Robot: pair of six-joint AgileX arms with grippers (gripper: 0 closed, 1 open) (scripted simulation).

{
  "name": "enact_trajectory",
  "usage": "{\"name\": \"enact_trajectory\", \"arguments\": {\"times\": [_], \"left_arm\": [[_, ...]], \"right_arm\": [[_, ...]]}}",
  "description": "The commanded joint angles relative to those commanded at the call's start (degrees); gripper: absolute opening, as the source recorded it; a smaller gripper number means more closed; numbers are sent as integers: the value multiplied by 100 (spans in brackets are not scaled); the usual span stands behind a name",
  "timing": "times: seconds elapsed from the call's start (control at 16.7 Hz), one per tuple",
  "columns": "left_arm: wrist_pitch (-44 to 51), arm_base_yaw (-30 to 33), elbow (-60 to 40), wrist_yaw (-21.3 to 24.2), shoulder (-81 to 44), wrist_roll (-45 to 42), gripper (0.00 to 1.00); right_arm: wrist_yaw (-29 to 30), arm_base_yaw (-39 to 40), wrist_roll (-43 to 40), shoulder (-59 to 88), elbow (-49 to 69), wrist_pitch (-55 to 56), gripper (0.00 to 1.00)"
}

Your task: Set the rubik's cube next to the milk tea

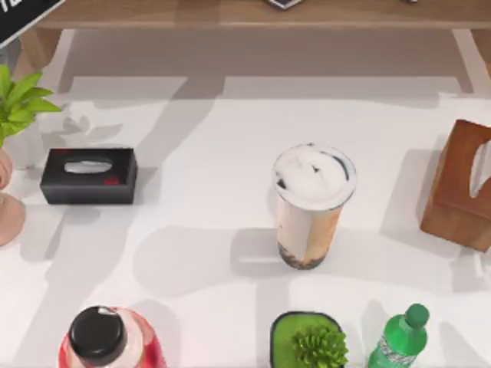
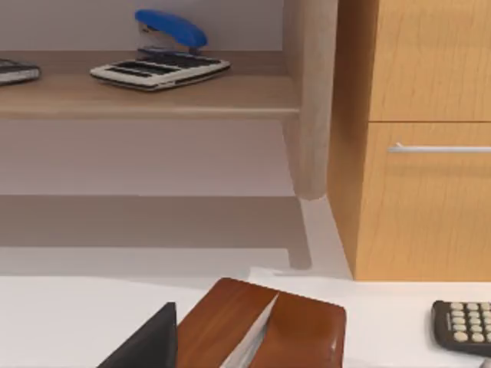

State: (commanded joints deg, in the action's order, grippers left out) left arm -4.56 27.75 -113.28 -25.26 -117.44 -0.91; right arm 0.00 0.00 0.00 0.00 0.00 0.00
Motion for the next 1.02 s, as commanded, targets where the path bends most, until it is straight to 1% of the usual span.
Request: {"name": "enact_trajectory", "arguments": {"times": [0.54, 0.84, 1.02], "left_arm": [[-13, 0, -15, -4, 15, -7, 0], [-306, -401, -150, -130, 145, 63, 0], [-190, -407, -198, -143, 38, 100, 0]], "right_arm": [[0, 0, 0, 0, 0, 0, 100], [0, 0, 0, 0, 0, 0, 100], [0, 0, 0, 0, 0, 0, 100]]}}
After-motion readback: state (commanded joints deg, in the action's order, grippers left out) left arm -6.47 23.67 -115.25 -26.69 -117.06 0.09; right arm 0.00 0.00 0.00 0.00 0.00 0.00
